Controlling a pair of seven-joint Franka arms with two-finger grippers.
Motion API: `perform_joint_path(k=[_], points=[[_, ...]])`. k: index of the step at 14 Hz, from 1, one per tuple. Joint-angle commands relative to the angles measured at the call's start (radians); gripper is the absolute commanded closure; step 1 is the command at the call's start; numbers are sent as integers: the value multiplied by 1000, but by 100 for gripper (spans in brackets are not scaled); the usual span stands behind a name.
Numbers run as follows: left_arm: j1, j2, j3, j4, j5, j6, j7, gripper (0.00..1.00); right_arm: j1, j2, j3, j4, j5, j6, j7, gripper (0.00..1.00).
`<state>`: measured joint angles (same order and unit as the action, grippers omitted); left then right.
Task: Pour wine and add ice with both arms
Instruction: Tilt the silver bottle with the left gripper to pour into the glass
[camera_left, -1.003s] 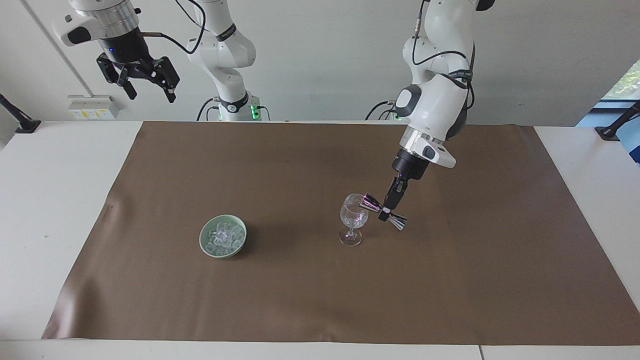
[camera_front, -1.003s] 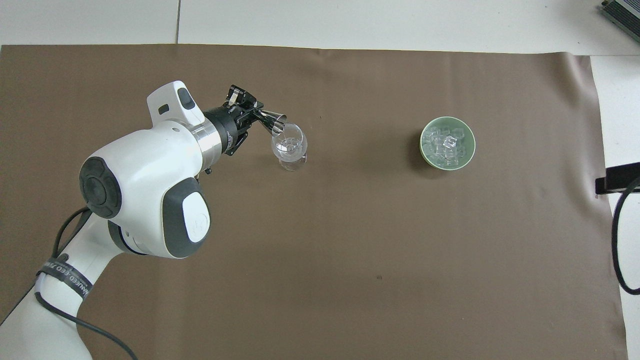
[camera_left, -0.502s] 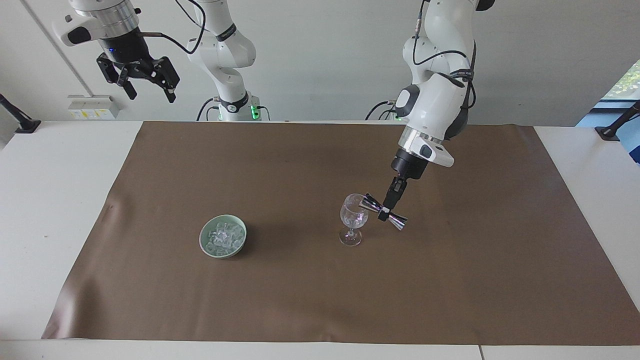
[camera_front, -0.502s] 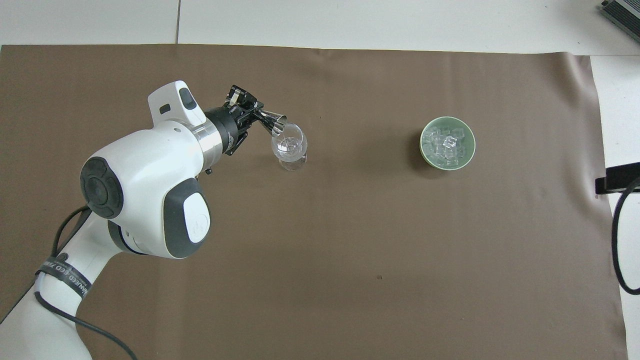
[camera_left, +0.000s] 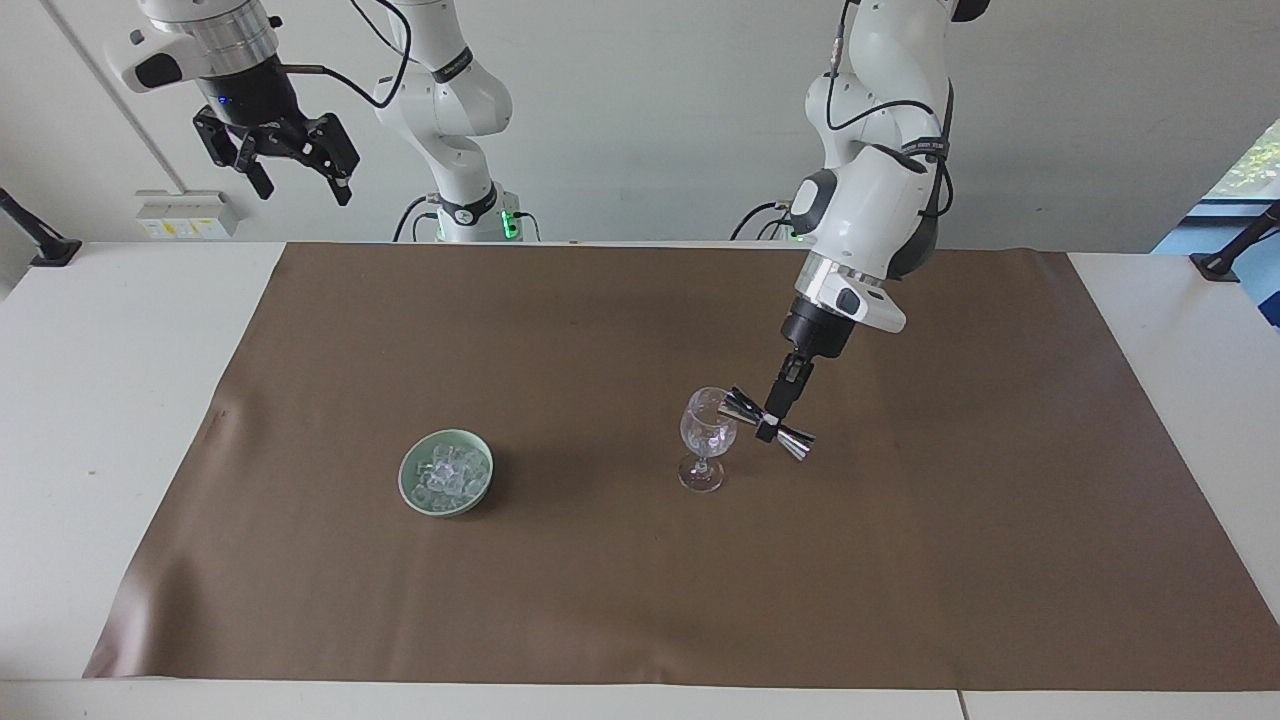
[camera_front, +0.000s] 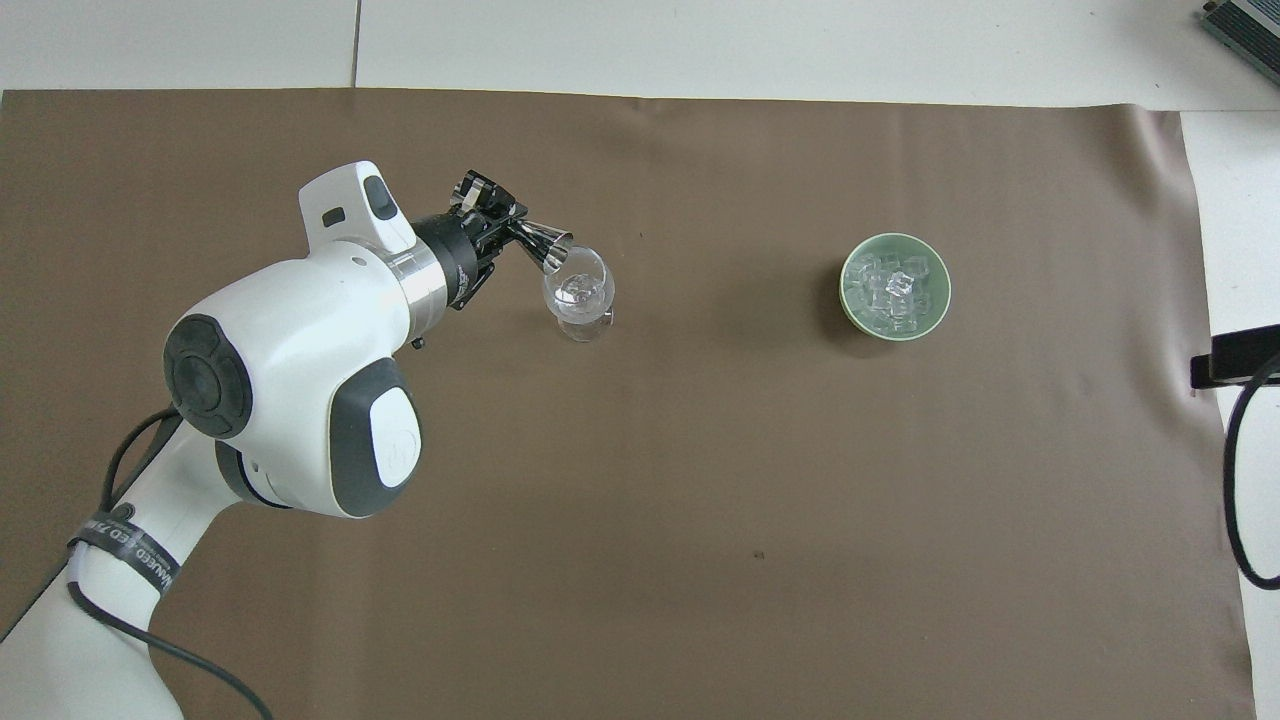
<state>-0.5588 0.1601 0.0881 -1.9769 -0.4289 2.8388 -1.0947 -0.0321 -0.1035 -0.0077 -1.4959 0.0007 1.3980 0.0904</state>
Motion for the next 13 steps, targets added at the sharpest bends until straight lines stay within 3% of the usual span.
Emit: perform_joint_path(k=[1,13], points=[[-18,-10,15,-19,25,28,6,100,-2,-18,-6,-23,21,19,5,0],[-20,-10,13,-16,61,33,7,100,-3,-18,-6,-23,21,21,5,0]])
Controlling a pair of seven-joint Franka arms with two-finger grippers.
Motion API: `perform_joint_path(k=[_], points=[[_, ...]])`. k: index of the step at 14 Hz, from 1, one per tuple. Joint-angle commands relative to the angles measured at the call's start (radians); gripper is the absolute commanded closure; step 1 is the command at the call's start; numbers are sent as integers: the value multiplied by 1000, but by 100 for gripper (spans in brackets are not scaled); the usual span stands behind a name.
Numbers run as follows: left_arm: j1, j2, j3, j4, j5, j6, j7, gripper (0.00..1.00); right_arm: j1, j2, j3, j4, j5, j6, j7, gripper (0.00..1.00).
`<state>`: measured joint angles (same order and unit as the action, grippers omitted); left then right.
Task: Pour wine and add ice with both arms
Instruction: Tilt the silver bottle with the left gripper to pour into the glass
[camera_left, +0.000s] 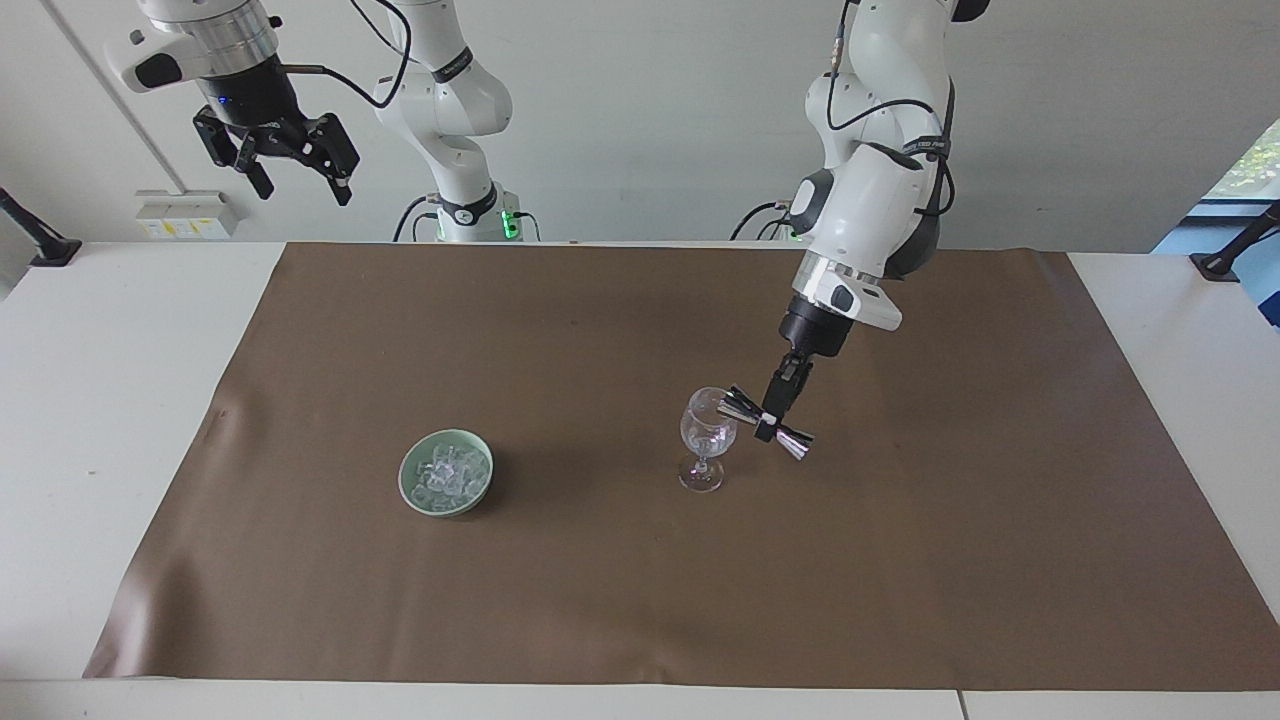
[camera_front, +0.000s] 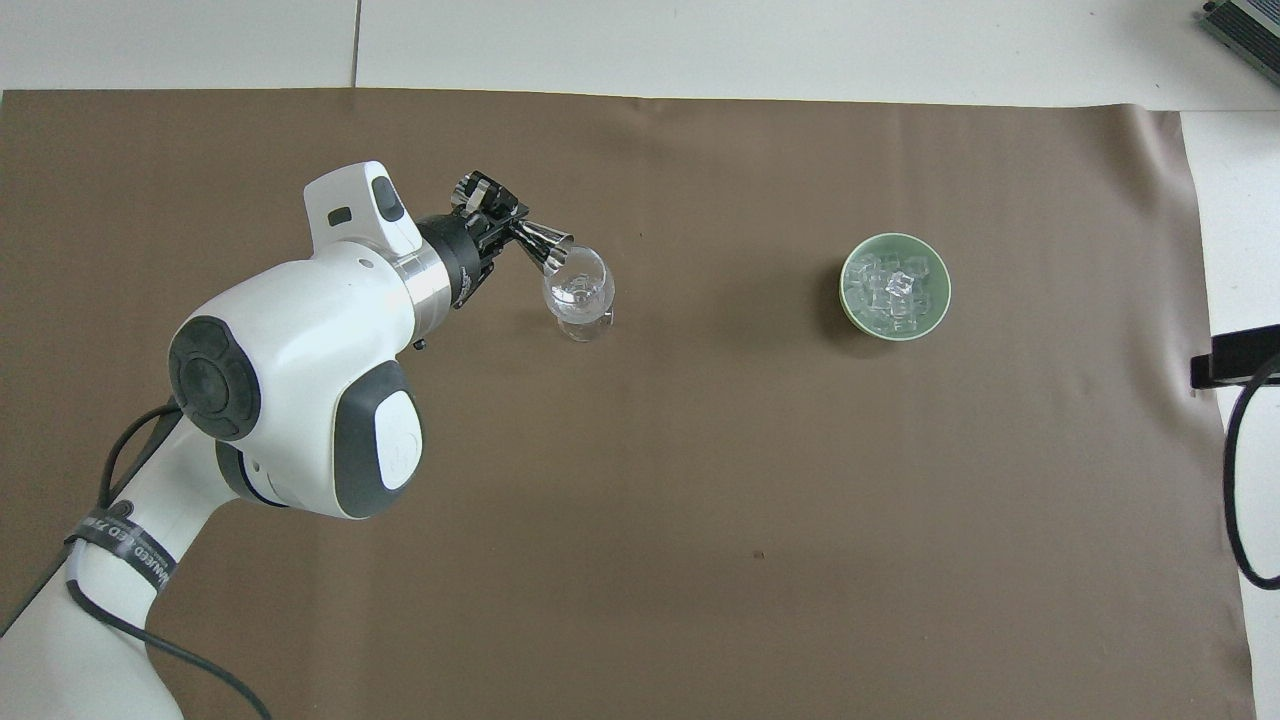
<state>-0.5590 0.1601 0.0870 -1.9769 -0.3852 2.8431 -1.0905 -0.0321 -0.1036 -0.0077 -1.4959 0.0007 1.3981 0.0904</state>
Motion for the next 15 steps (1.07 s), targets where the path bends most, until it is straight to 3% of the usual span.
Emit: perform_joint_path(k=[1,15], points=[[-19,-8,14,-16,17,29,3,100,-2,-18,-6,-23,21,19,5,0],[-18,-7,14,-10,17,27,3,100,-3,-18,-6,-23,21,15,5,0]])
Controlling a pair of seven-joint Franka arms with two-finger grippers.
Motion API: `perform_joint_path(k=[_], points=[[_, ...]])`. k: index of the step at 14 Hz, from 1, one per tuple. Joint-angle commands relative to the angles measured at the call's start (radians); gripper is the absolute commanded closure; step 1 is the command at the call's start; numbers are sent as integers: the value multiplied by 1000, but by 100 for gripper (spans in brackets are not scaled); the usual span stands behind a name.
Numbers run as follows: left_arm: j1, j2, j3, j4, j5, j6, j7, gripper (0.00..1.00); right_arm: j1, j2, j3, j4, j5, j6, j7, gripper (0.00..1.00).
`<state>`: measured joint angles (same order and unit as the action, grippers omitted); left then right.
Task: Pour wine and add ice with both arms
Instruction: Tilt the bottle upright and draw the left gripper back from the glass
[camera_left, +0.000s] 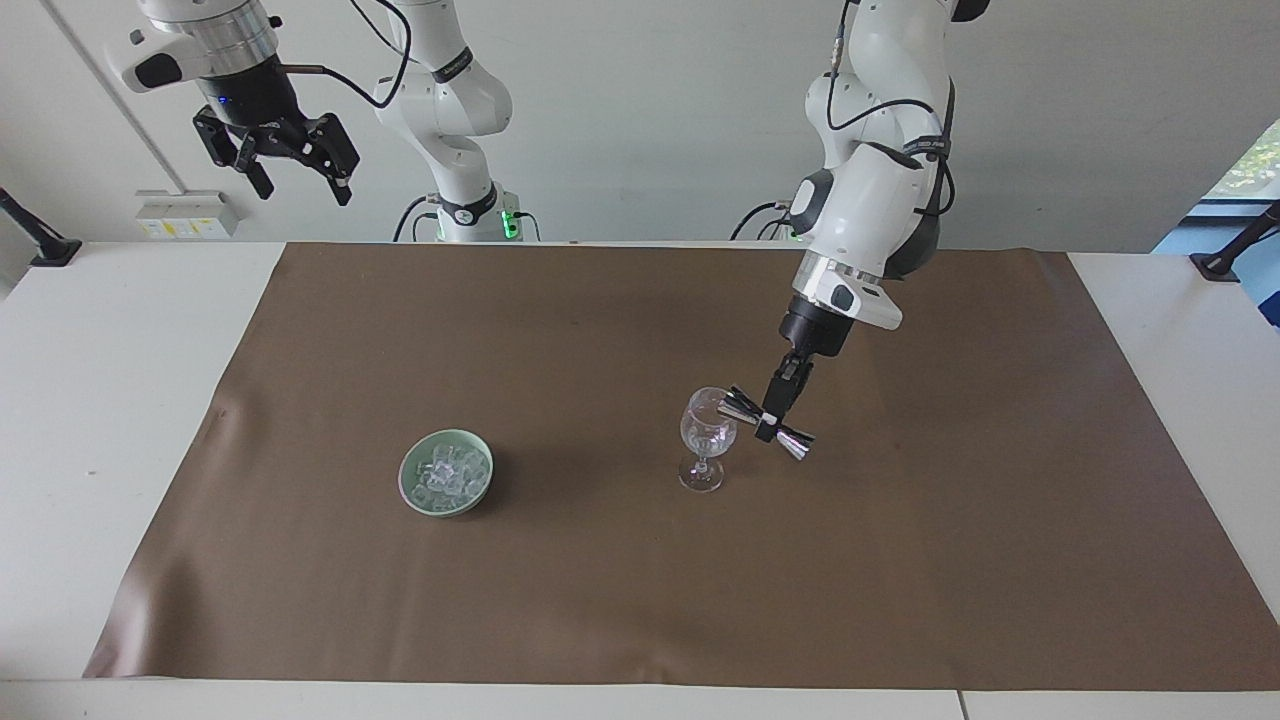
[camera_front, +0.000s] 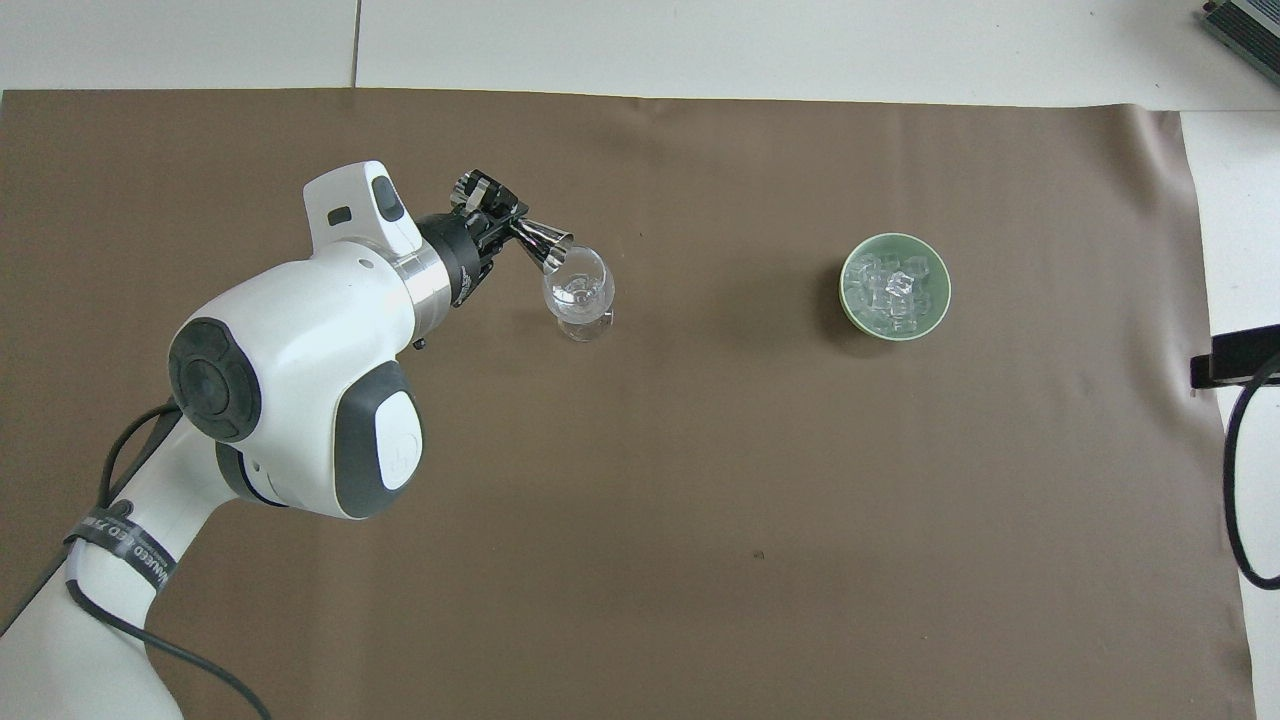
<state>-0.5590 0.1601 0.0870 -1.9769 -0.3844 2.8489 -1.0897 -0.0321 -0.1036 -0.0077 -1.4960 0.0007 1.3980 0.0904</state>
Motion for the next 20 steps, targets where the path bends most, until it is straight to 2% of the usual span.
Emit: perform_joint_path(k=[1,12,16,20], points=[[-18,-5,14,-4,16,18,2,100,-3,-18,-6,-23,21,13,5,0],[-7,-5,13,-2,15,-8,4,100,-8,-18,-6,-23,21,12,5,0],[24,-53,16,6,-7,-159,-4,100,-8,-19,-8,-21,21,19,6,0],[94,-91,23,19,-186,-357,5,100,-8,-19,-6,-23,21,32,3,0]])
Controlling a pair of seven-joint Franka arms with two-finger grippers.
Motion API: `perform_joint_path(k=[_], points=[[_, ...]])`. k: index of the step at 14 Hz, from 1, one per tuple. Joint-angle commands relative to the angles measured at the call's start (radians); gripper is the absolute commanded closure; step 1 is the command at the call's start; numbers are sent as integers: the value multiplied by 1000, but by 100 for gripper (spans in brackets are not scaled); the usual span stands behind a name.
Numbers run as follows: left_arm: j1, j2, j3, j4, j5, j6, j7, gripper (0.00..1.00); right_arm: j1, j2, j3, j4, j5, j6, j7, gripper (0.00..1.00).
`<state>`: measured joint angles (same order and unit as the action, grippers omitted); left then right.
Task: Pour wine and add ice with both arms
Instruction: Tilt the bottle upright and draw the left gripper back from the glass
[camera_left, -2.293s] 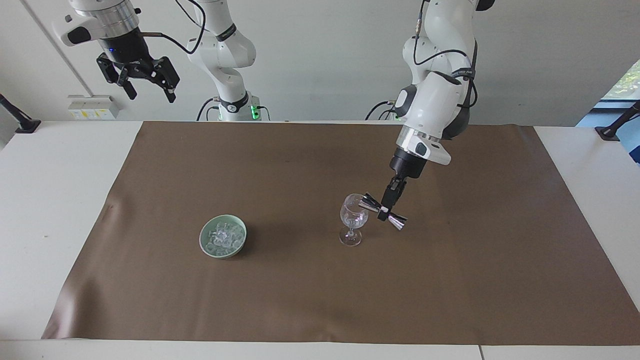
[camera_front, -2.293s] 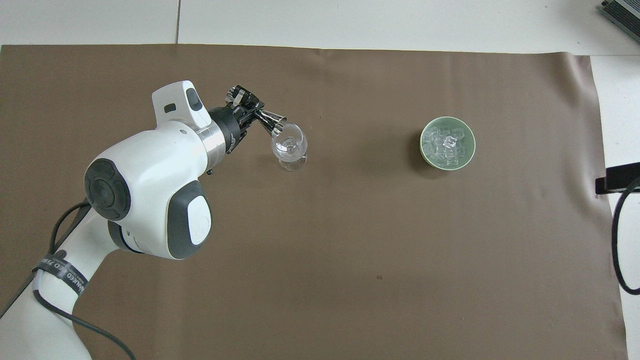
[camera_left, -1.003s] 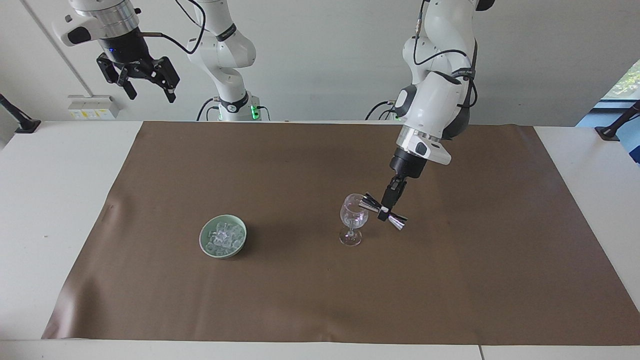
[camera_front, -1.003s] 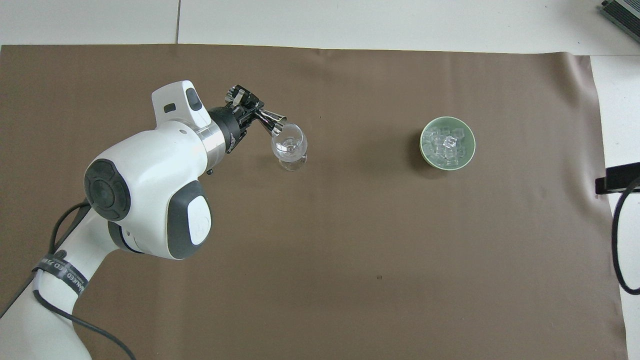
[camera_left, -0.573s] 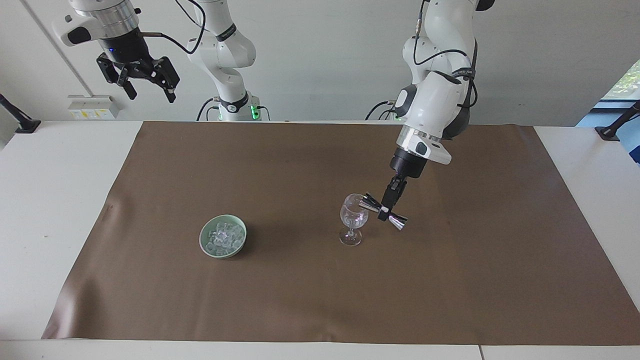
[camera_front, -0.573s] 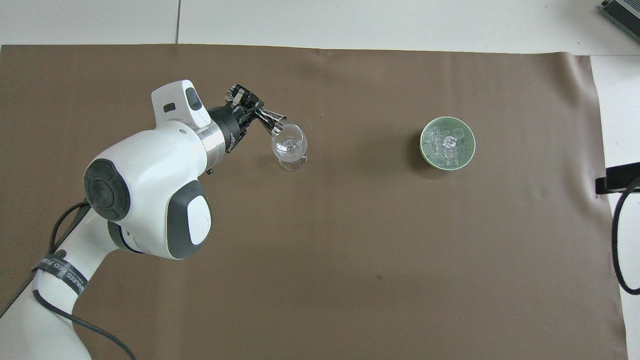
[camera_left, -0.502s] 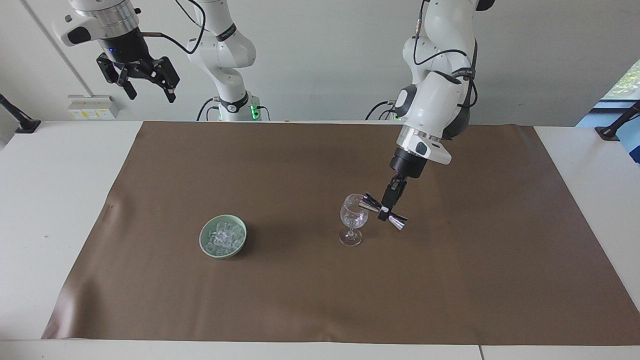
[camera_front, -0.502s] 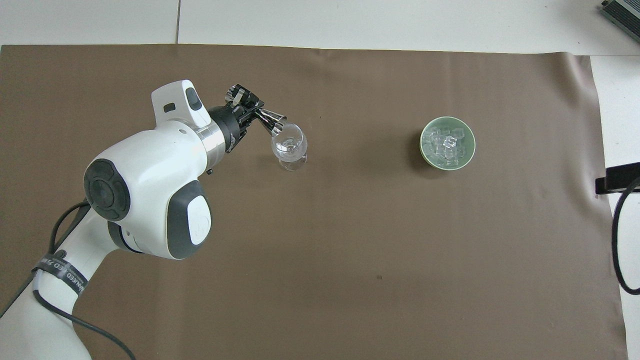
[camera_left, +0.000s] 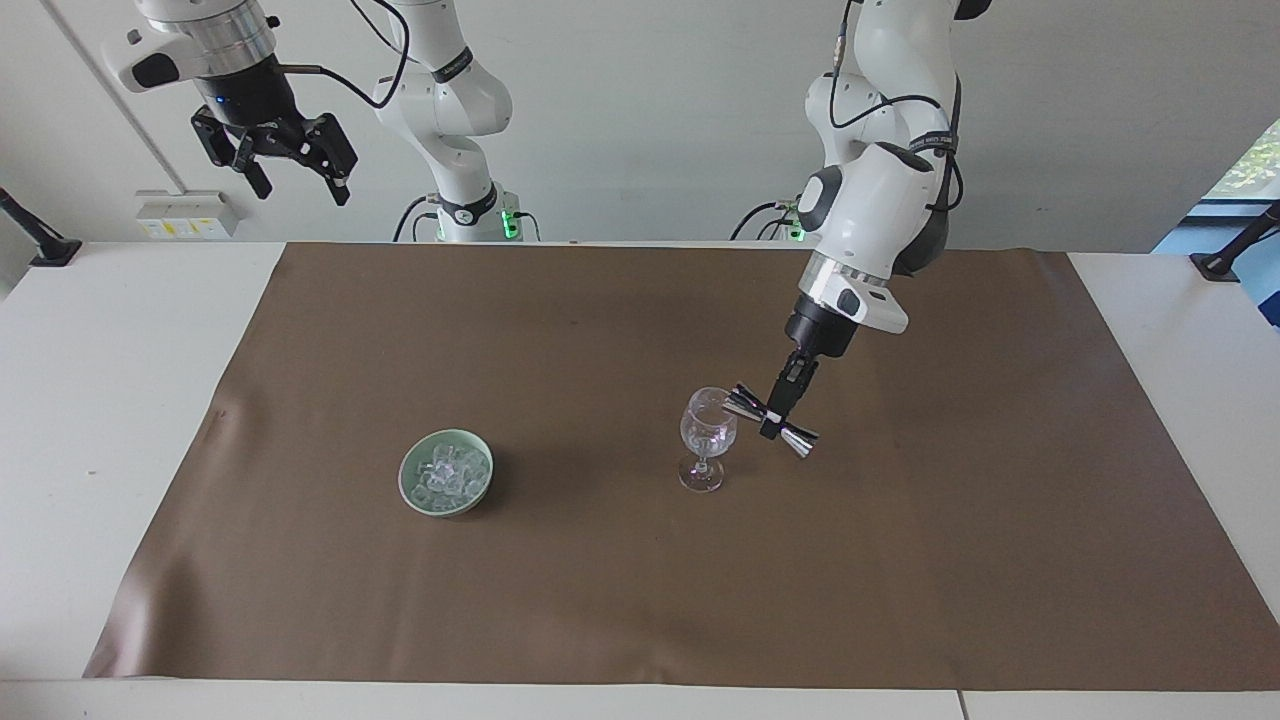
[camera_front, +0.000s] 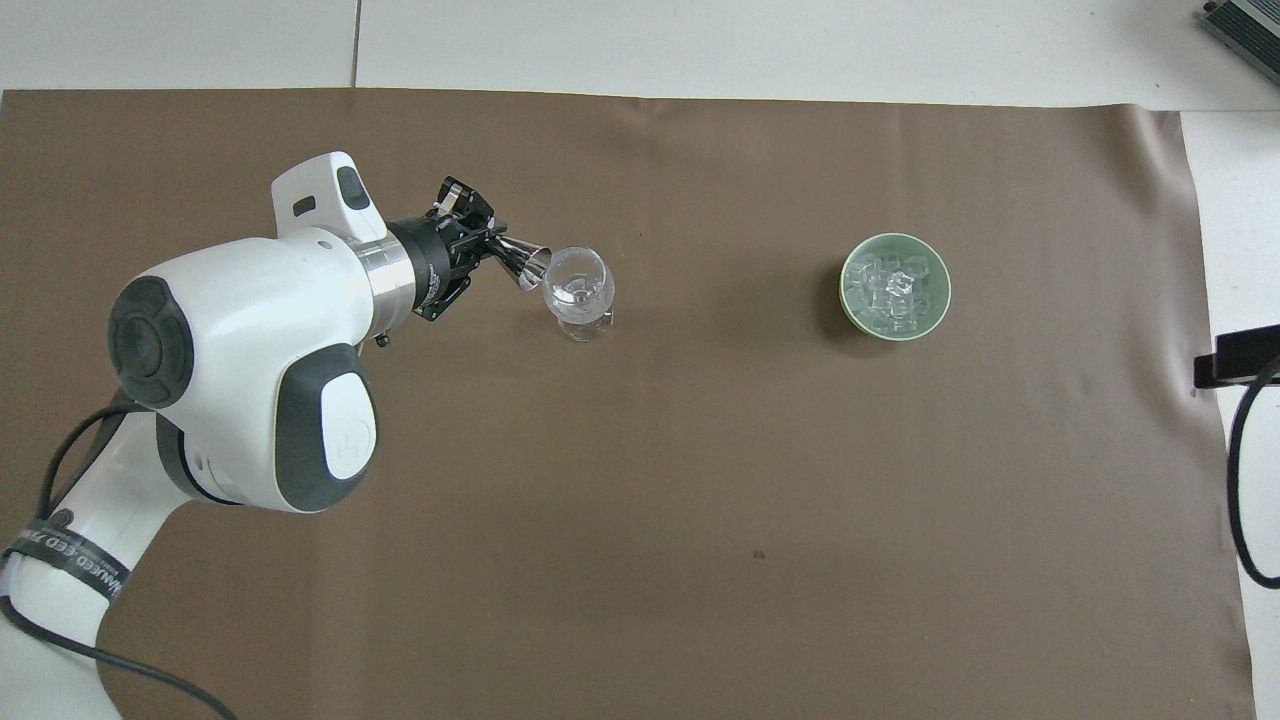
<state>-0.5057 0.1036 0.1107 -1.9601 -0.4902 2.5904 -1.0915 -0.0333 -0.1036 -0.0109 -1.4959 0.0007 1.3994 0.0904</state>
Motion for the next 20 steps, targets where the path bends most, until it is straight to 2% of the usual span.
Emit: perform_joint_path(k=[1,6,7,11,13,20], points=[[62,-41,1,7,-147,-175,10,100,-7,-19,-3,-26,21,39,2,0],[185,-44,1,10,-312,-419,7,100,-7,-21,-3,-50,22,81,6,0],[220,-30,3,10,-344,-490,12,100,-5,-19,-3,-56,22,85,11,0],[294,36,3,9,-408,-643,22,100,3,-25,-1,-116,22,127,6,0],[335,67,1,4,-458,-680,22,100,4,-25,0,-145,24,147,3,0],[444,132,1,4,-574,-763,19,100,10,-12,6,-341,24,398,9,0]])
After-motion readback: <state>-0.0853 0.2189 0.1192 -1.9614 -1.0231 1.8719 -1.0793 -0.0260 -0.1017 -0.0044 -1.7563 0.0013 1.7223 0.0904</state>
